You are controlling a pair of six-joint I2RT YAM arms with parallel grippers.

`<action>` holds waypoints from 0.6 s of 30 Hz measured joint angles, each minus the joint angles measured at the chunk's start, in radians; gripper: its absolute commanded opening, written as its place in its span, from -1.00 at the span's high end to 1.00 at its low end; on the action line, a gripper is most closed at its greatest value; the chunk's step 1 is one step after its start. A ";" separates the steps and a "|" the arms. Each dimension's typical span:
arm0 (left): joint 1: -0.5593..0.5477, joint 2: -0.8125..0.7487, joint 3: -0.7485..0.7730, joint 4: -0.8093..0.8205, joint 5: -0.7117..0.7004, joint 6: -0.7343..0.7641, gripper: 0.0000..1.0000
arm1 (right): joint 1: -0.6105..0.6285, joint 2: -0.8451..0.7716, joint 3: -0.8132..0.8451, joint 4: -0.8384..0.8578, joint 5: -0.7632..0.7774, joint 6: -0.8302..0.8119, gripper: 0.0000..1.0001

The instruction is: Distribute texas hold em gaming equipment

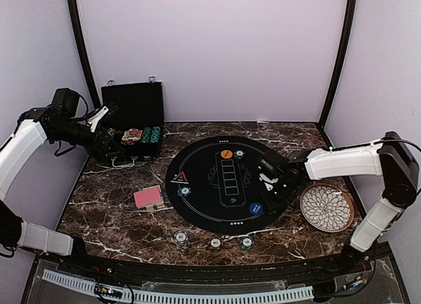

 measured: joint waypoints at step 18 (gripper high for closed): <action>0.000 0.000 0.000 0.000 0.000 0.003 -0.98 | -0.045 0.057 -0.006 0.074 0.021 -0.011 0.56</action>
